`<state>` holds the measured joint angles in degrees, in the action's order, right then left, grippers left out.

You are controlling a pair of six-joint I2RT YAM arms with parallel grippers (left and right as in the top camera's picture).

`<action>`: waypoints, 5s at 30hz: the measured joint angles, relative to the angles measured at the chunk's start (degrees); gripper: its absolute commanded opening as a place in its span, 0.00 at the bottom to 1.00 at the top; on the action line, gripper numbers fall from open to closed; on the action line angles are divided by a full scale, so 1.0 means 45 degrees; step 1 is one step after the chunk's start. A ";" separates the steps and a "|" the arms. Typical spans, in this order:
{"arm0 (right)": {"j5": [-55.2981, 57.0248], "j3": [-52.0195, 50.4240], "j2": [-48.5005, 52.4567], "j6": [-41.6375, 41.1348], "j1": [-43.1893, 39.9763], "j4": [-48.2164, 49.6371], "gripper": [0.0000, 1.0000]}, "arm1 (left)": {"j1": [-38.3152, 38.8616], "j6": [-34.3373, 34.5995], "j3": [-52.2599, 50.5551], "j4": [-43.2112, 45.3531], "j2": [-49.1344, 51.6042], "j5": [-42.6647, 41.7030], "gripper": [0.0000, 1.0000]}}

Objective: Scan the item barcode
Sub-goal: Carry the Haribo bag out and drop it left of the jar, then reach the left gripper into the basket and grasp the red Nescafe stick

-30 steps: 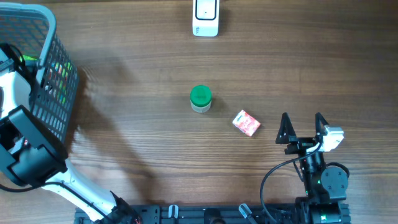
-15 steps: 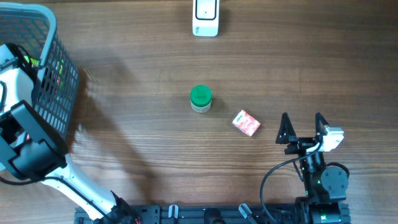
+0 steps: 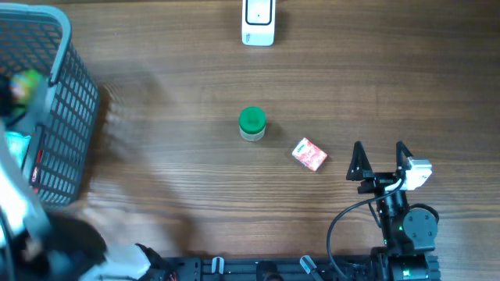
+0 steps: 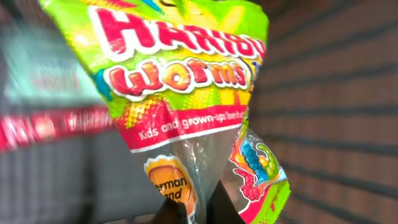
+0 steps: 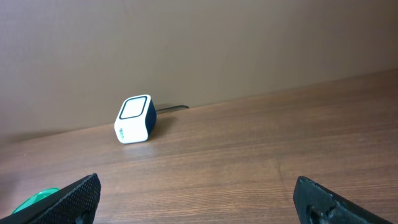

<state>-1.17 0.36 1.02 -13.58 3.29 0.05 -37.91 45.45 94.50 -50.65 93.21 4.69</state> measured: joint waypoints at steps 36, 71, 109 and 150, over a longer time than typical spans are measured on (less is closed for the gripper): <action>0.0000 0.0000 0.0000 0.0000 0.0000 0.0000 1.00 | 1.2400 0.3211 -0.8014 -0.1681 -0.5333 0.0005 0.04; 0.0000 0.0000 0.0000 0.0000 0.0000 0.0000 1.00 | 1.5436 0.4114 -0.7655 -0.0782 -0.5659 0.2482 1.00; 0.0000 0.0000 0.0000 -0.0005 0.0000 0.0000 1.00 | 0.8262 -0.2458 0.1520 -0.2676 -0.6373 0.5285 1.00; 0.0000 0.0000 0.0000 0.0000 0.0000 0.0000 1.00 | -0.1350 0.1122 0.1613 -0.4235 0.4551 0.1297 1.00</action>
<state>-1.17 0.36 1.02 -13.58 3.29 0.05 -43.99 50.50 101.75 -69.71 113.69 10.52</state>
